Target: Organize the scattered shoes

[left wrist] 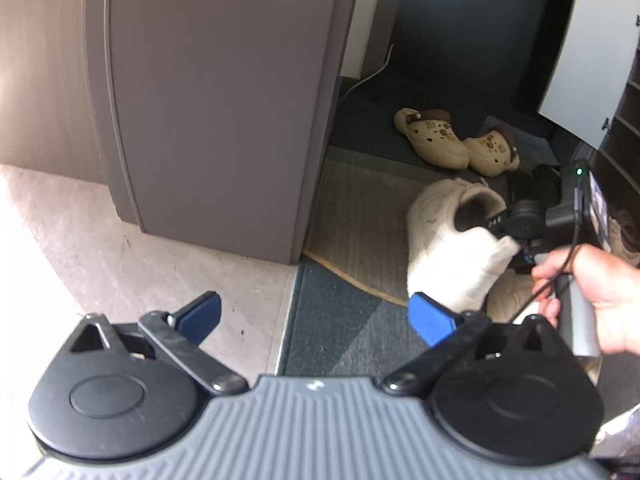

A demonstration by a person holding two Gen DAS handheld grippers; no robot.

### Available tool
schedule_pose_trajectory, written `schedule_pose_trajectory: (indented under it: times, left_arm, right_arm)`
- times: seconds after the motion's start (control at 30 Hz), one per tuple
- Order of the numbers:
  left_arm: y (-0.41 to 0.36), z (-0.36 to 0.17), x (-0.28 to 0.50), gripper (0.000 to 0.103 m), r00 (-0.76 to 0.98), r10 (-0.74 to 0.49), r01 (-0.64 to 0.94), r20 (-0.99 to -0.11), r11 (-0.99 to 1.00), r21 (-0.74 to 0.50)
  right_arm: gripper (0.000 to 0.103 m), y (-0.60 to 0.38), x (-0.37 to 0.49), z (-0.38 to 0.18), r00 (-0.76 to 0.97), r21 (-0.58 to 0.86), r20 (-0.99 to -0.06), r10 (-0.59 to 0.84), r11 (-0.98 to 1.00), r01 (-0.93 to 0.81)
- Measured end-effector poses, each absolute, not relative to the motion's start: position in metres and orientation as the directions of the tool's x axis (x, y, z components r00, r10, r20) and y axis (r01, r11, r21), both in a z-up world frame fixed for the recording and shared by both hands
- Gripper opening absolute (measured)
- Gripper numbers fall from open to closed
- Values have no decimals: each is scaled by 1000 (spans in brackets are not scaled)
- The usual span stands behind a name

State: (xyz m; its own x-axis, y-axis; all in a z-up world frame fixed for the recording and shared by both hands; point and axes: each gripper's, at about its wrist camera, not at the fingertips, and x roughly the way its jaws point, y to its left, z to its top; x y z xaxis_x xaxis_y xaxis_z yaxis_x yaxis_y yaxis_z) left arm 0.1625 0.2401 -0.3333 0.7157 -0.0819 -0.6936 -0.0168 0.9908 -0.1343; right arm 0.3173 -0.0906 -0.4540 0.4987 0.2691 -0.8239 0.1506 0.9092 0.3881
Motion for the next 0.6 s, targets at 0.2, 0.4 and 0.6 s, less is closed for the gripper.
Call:
schedule_pose_trajectory:
  times: [0.2, 0.4, 0.6]
  left_arm:
    - [241, -327, 161, 101, 738, -53, -50, -672, 990, -133]
    - [252, -324, 157, 101, 746, -31, -110, -665, 979, -169]
    - [255, -321, 156, 101, 763, -12, -123, -647, 979, -162]
  right_arm:
    - [18, -69, 298, -437, 508, 403, -795, 332, 915, 33]
    - [18, -35, 265, -432, 475, 411, -815, 331, 909, 71]
    - [18, -3, 229, -437, 411, 400, -840, 354, 916, 29]
